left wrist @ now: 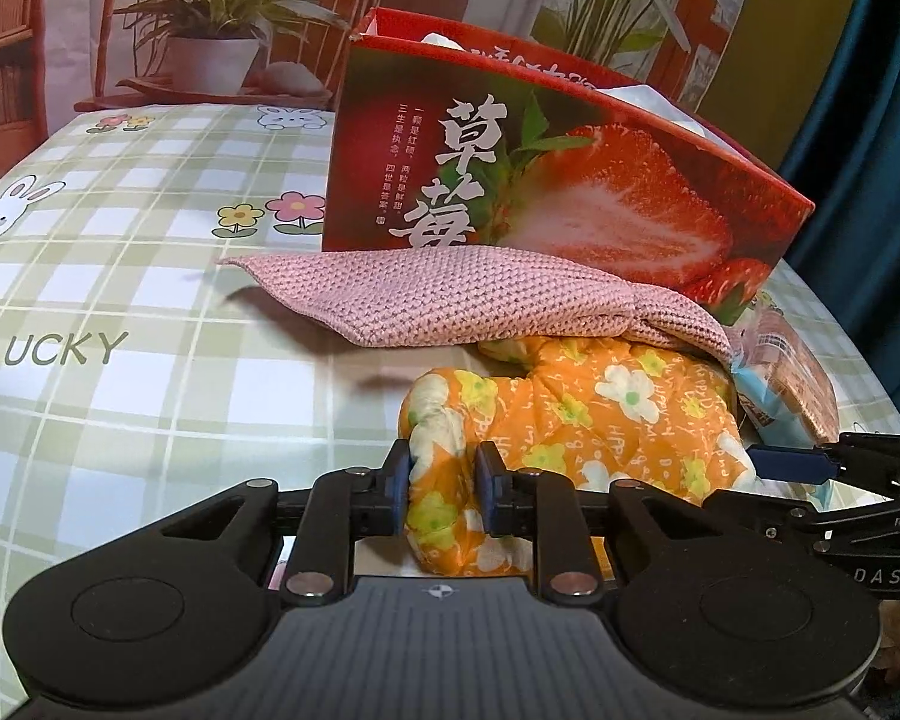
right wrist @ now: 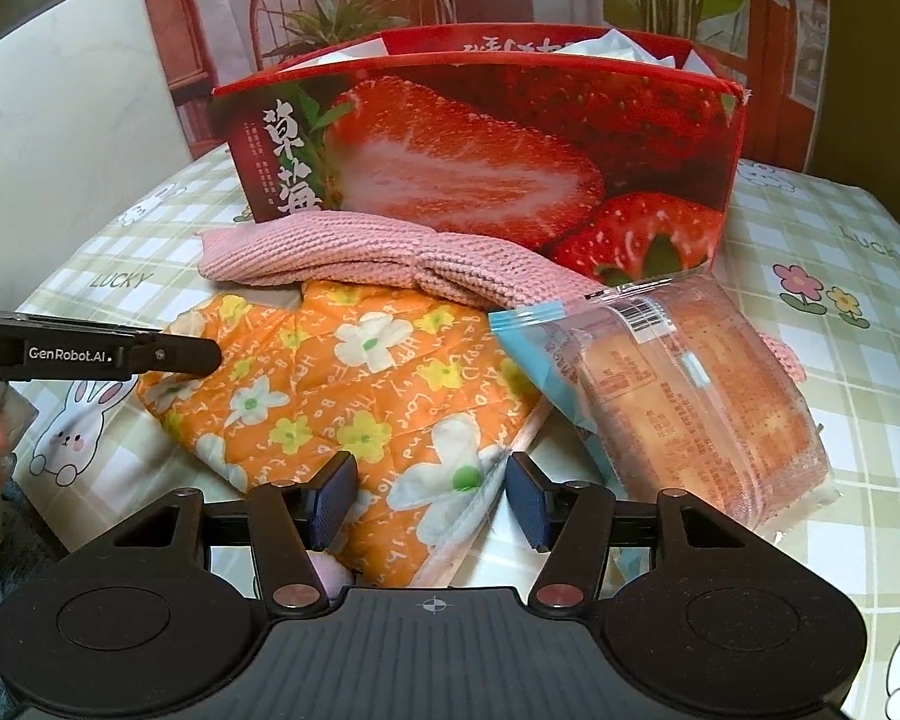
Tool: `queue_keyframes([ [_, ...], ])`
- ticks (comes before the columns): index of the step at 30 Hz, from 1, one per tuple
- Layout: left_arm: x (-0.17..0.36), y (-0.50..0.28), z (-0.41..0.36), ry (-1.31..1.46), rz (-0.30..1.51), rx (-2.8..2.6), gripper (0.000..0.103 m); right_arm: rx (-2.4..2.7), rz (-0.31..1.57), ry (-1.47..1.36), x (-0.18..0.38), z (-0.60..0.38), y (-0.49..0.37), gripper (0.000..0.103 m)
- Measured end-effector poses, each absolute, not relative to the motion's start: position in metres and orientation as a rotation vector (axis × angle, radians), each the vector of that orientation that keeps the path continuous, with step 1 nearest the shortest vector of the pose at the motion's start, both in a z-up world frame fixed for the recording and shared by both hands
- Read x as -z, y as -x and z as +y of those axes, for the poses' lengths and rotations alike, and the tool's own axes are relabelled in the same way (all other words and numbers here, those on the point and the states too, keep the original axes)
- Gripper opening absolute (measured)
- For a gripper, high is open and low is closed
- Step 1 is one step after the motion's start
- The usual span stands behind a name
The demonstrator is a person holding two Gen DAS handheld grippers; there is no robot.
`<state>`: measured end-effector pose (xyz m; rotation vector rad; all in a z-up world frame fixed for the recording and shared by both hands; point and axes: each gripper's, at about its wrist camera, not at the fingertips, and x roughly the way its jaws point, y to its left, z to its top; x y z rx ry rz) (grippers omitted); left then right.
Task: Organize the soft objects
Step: 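Close the right tool on the orange floral pouch, then lift the orange floral pouch and carry it over the red box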
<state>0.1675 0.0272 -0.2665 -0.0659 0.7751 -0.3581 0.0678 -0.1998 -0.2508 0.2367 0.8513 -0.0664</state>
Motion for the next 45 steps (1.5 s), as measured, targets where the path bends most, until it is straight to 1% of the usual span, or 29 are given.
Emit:
queue_keyframes([
  [4, 0.267, -0.168, 0.027, 0.058, 0.772, 0.359, 0.024, 0.056, 0.851, -0.226, 0.251, -0.196, -0.069, 0.052],
  [5, 0.267, -0.168, 0.027, 0.062, 0.773, 0.360, 0.024, 0.044, 0.850, -0.220, 0.251, -0.194, -0.070, 0.050],
  [6, 0.267, -0.168, 0.028, 0.067, 0.775, 0.361, 0.024, 0.036, 0.849, -0.215, 0.251, -0.192, -0.070, 0.046],
  [8, 0.266, -0.169, 0.029, 0.073, 0.776, 0.363, 0.022, 0.006, 0.845, -0.201, 0.250, -0.188, -0.070, 0.032],
  [9, 0.265, -0.169, 0.029, 0.074, 0.774, 0.366, 0.021, -0.006, 0.844, -0.194, 0.249, -0.187, -0.071, 0.029],
  [11, 0.262, -0.168, 0.031, 0.084, 0.765, 0.374, 0.015, -0.025, 0.838, -0.174, 0.246, -0.184, -0.071, 0.020],
  [13, 0.256, -0.167, 0.032, 0.098, 0.751, 0.385, 0.014, -0.037, 0.823, -0.191, 0.242, -0.187, -0.071, 0.017],
  [17, 0.240, -0.164, 0.034, 0.095, 0.729, 0.407, 0.013, -0.063, 0.793, -0.221, 0.231, -0.193, -0.068, 0.015],
  [26, 0.194, -0.152, 0.049, 0.067, 0.714, 0.448, 0.013, -0.121, 0.726, -0.325, 0.201, -0.202, -0.060, 0.015],
  [33, 0.167, -0.127, 0.048, 0.045, 0.628, 0.434, 0.013, -0.135, 0.641, -0.237, 0.174, -0.197, -0.052, 0.015],
  [45, 0.136, -0.105, 0.044, 0.043, 0.565, 0.418, 0.013, -0.132, 0.516, -0.105, 0.133, -0.191, -0.036, 0.015],
])
